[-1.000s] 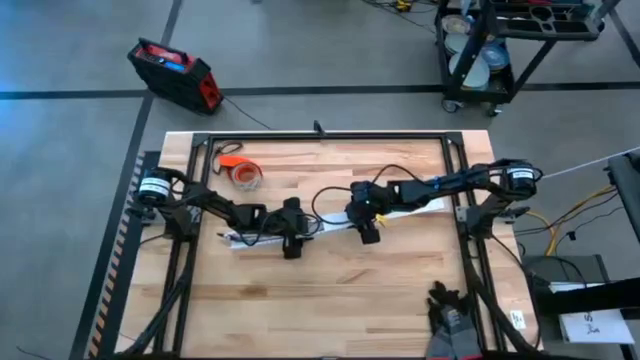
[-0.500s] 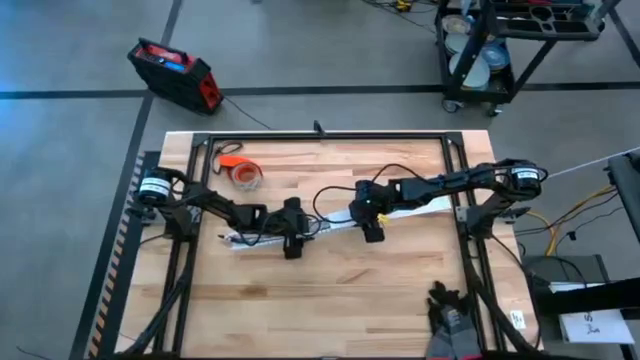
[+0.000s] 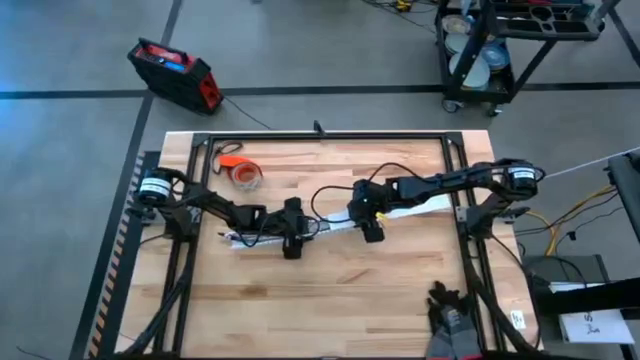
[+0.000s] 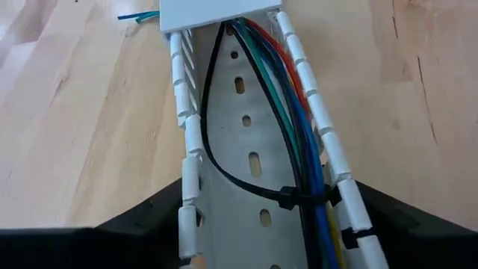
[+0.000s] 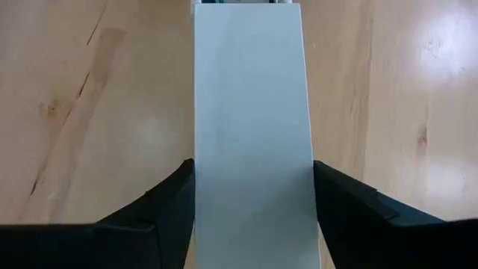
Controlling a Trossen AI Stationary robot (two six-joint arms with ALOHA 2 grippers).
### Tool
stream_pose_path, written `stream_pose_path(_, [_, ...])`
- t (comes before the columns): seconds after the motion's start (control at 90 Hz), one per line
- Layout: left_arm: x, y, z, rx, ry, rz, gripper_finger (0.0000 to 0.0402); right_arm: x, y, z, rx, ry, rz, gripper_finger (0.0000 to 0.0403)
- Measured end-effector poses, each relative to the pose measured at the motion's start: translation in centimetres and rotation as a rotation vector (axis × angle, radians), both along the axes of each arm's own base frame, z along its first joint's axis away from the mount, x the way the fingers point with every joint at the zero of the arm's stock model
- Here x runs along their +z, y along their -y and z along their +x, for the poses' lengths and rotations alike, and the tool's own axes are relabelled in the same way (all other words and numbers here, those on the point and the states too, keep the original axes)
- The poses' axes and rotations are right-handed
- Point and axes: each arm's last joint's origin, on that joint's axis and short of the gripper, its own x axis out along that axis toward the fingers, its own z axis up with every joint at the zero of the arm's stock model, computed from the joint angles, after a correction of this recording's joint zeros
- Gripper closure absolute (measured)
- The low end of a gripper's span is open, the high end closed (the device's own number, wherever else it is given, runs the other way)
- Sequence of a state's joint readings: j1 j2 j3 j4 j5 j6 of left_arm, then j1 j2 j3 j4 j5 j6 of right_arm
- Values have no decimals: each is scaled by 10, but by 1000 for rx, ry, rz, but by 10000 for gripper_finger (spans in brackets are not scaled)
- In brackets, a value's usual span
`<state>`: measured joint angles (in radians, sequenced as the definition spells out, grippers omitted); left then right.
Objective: Ziptie cables
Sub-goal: Close the white cable duct
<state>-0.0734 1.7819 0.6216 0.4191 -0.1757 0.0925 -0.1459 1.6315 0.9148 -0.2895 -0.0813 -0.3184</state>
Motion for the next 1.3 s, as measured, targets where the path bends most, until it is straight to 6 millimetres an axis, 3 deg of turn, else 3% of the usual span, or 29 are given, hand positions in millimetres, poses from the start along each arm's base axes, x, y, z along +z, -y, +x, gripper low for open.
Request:
stream_pose_path(0.367, [-2,-1,-2,25,-16,-24,159,0,1,2,80,20,15,190])
stream_pose_path(0.789, [-2,-1,-2,30,-23,-56,130,0,2,2,153,27,-9,190])
stream_pose_path(1.3, [-1,-1,-1,54,6,-71,132,1,3,4,57,60,50,190])
